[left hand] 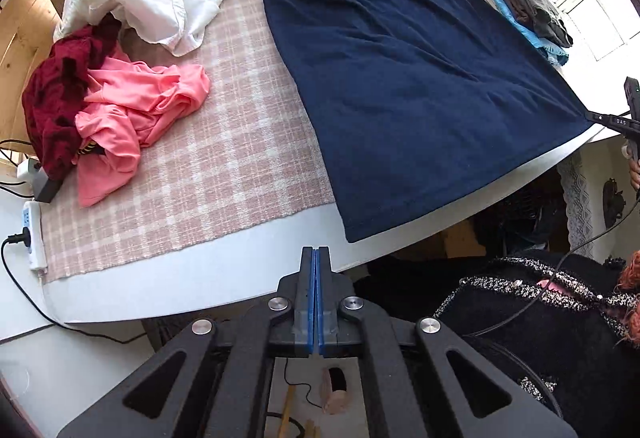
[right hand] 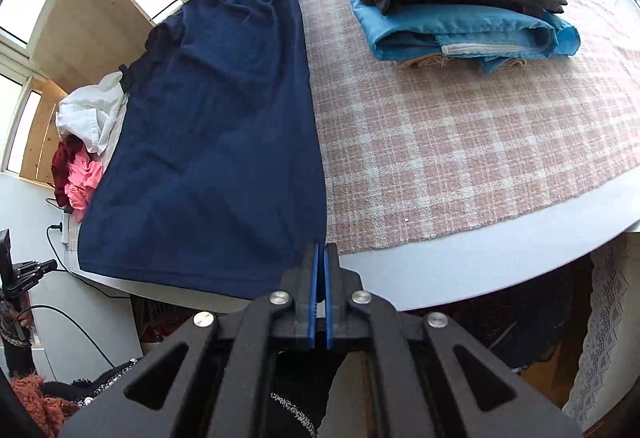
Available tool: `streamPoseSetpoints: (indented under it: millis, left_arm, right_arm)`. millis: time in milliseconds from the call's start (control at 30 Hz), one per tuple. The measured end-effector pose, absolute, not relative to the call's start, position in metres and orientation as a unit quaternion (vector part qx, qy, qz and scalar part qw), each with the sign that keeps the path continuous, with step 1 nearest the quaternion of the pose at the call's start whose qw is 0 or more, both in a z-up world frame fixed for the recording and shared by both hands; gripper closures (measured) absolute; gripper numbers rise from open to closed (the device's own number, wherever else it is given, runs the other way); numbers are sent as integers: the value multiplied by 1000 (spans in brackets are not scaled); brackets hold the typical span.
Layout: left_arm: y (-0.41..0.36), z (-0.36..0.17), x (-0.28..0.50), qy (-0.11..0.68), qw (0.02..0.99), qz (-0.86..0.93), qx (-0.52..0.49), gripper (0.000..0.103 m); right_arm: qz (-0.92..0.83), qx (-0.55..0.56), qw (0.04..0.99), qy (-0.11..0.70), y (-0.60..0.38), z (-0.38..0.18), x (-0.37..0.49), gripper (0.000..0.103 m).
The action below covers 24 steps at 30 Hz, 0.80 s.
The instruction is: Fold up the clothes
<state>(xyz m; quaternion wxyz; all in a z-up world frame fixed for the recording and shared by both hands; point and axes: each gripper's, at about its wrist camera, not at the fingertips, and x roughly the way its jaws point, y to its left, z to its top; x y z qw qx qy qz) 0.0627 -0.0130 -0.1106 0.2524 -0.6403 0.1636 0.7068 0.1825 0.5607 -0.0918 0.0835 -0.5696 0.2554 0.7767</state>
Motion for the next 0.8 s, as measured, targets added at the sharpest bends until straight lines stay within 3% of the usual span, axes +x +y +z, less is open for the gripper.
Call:
streamPoseSetpoints:
  millis: [233,267,333,367,800]
  left_arm:
    - [-1,-197,52,95,261,676,-683,103]
    - [6,-202,54,87,271,672,-684,100]
    - [20,-214,58,86,279,666,-686,81]
    - [26,-220,59,90,283,663,-688,78]
    - [49,-253,60,107,253,660,-699,79]
  right_arm:
    - [739,-611,95,268,563,-160,179,100]
    - [733,-616,95,272,564,-168,177,100]
    - [728,-623,96,269,565,-175,173,100]
    - [726,-626,97,267,565,-178,171,100]
    - [739,-627,86,229,559,-169,162,100]
